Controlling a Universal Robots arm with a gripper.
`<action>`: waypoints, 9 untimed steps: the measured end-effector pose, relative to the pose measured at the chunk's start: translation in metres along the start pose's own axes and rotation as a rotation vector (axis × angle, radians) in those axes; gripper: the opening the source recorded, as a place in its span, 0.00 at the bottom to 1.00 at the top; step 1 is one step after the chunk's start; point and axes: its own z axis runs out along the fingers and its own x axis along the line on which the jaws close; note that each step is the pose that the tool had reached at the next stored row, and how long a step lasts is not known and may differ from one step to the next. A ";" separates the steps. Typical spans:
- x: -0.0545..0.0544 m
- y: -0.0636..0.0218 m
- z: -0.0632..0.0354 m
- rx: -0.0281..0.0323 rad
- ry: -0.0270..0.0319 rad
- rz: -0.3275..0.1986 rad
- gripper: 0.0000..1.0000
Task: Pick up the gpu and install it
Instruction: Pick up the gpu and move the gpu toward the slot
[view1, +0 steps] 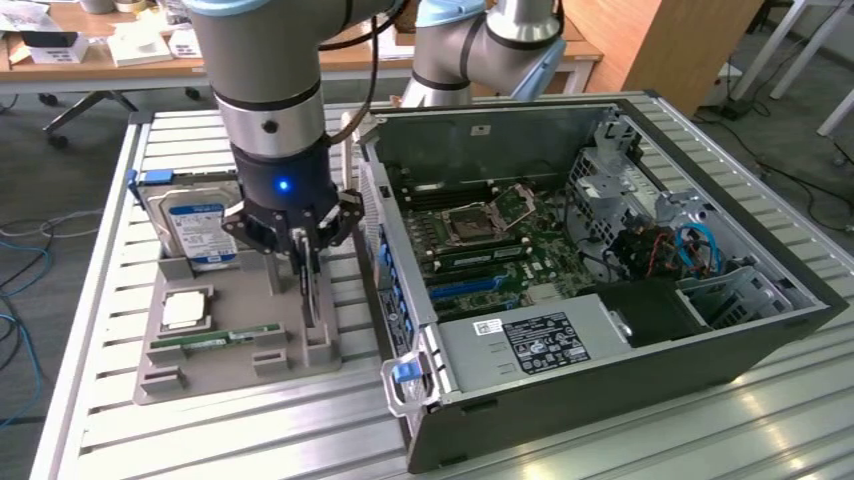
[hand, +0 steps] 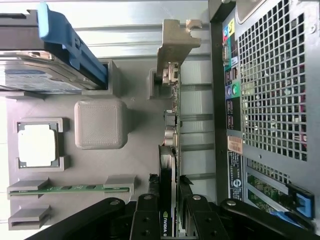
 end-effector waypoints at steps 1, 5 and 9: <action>0.000 0.0002 -0.0038 0.0000 0.0001 0.000 0.26; -0.001 0.0009 -0.0192 0.0000 0.0000 0.000 0.26; -0.001 0.0017 -0.0365 0.0000 0.0001 0.000 0.26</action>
